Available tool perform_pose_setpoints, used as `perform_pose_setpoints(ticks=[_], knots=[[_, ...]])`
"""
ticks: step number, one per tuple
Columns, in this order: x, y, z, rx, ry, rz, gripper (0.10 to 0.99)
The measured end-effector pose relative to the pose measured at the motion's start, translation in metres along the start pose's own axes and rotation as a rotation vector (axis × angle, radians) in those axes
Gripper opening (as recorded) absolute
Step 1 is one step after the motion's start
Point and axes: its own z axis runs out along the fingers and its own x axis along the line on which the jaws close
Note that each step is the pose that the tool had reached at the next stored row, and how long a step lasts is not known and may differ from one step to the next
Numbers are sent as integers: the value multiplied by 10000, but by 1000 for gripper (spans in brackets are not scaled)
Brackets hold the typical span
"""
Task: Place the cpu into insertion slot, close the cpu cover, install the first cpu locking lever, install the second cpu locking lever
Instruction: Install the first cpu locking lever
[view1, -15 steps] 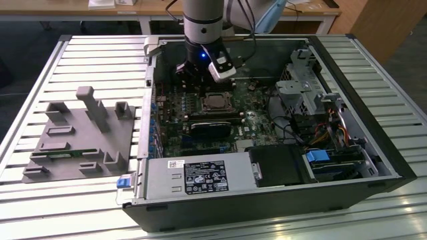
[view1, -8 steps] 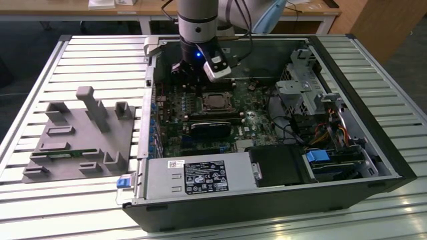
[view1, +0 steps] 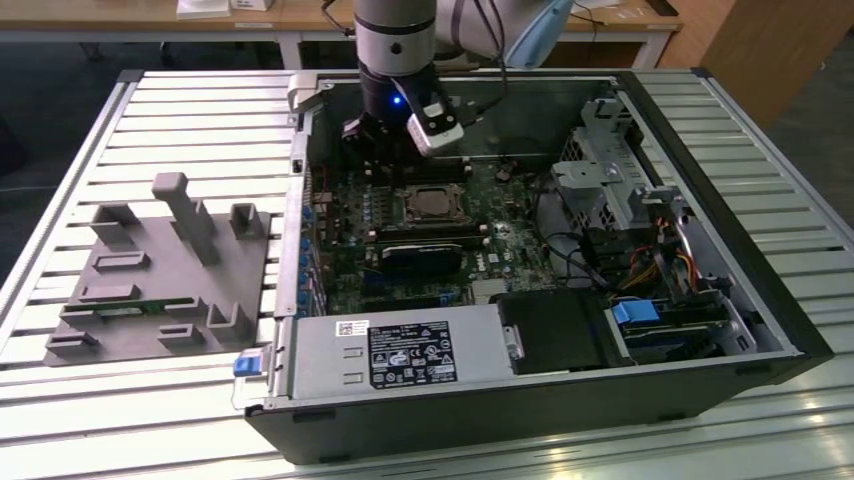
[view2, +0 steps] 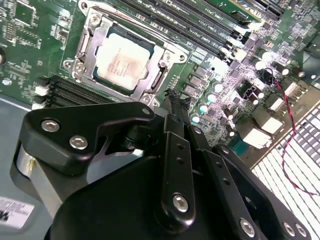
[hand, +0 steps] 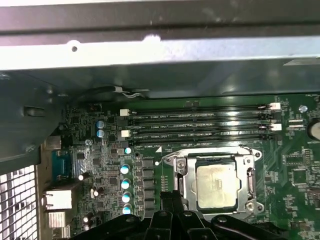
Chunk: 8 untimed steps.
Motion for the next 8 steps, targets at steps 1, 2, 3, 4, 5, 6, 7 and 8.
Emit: perform_pose_setpoints(ticks=[1,2,3,4,5,6,7,8], knots=[[-1,0,-19,0,-11,-1,106],[-1,1,-38,1,-21,-1,106],[-1,2,-58,-1,-32,-1,106],[-2,2,-78,-2,-43,-2,106],[-2,3,-98,-2,-54,-1,106],[-2,4,-119,-3,-67,-2,106],[-3,4,-141,-5,-84,-2,106],[-3,5,-161,-5,-97,-2,106]])
